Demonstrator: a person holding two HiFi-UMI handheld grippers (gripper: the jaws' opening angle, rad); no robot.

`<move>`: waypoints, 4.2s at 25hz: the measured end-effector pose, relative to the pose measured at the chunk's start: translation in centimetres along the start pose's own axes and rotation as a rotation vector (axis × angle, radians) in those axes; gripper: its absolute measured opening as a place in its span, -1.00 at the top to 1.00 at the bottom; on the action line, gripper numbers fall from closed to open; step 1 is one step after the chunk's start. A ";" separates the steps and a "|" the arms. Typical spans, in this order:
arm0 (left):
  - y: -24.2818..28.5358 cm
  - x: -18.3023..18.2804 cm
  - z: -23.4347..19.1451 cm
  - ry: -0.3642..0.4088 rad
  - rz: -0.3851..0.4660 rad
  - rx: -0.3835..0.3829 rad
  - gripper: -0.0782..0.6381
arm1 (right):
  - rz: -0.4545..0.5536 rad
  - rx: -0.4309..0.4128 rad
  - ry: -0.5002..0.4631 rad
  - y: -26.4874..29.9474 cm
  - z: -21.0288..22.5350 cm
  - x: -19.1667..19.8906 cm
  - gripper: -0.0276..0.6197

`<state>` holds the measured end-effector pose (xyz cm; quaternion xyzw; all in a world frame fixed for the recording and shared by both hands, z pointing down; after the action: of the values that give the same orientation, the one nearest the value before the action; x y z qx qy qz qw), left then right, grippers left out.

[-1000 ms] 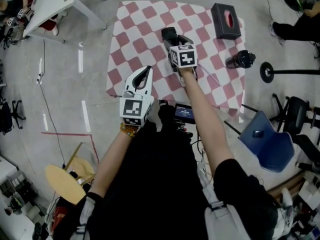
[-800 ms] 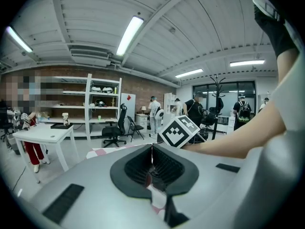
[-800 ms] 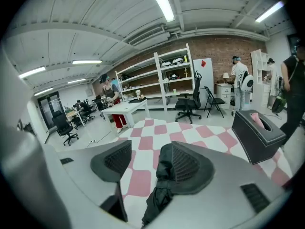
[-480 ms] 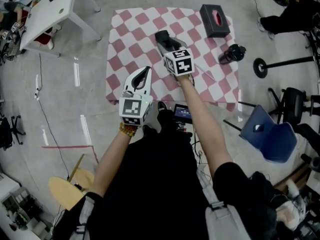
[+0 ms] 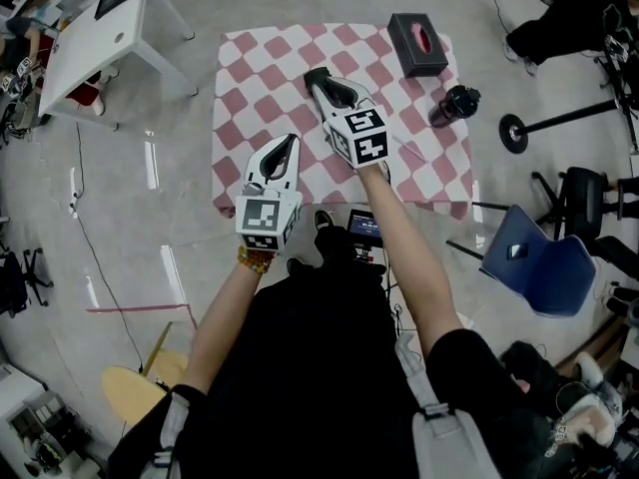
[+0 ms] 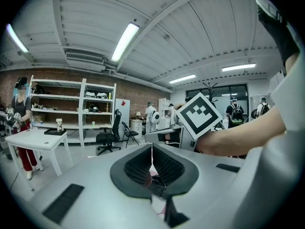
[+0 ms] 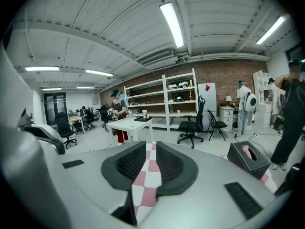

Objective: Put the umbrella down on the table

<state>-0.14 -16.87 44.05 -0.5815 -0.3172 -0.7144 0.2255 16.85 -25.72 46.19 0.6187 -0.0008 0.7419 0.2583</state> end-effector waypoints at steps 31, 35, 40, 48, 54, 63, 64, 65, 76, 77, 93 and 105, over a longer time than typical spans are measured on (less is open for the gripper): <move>-2.3 -4.8 -0.5 0.032 0.100 0.034 0.74 | 0.340 -0.154 -0.142 -10.9 -9.1 -7.5 0.79; -2.9 -4.7 -0.2 0.048 0.130 0.036 0.74 | 0.351 -0.155 -0.160 -11.9 -9.4 -6.7 0.79; -3.5 -5.0 0.0 0.057 0.153 0.033 0.74 | 0.400 -0.152 -0.192 -13.1 -10.1 -6.4 0.80; -4.5 -5.3 0.5 0.075 0.179 0.044 0.74 | 0.493 -0.157 -0.214 -14.6 -11.6 -6.2 0.81; -4.9 -5.5 1.0 0.068 0.182 0.053 0.74 | 0.485 -0.150 -0.210 -15.6 -11.4 -4.3 0.81; -5.7 -4.8 1.6 0.094 0.190 0.067 0.74 | 0.468 -0.121 -0.208 -16.7 -10.9 -2.2 0.82; -5.8 -4.7 1.7 0.096 0.188 0.069 0.74 | 0.466 -0.119 -0.208 -16.7 -10.9 -2.0 0.82; -5.8 -4.7 1.7 0.096 0.188 0.071 0.74 | 0.464 -0.116 -0.206 -16.8 -11.0 -1.7 0.83; -6.2 -3.5 1.8 0.075 0.170 0.078 0.74 | 0.443 -0.103 -0.210 -16.6 -11.6 0.3 0.86; -6.2 -3.3 1.7 0.072 0.164 0.079 0.74 | 0.441 -0.106 -0.213 -16.5 -11.6 0.6 0.86; -5.8 -2.5 1.3 0.078 0.146 0.087 0.74 | 0.397 -0.089 -0.221 -15.5 -11.5 1.7 0.87; -5.7 -1.8 1.0 0.085 0.134 0.078 0.74 | 0.386 -0.095 -0.218 -15.1 -11.1 1.4 0.87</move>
<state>-3.01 -12.23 41.30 -0.5613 -0.2951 -0.7090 0.3086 12.32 -8.51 40.05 0.6708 -0.1820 0.7055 0.1386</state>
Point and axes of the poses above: the fingertips, and each gripper's own axes: y forward along the fingers, z to its right, x out of its underside, the point moved 9 cm from there along -y, backward along the fingers, and after that the axes turned 9 degrees about y, right-handed, at the moved point
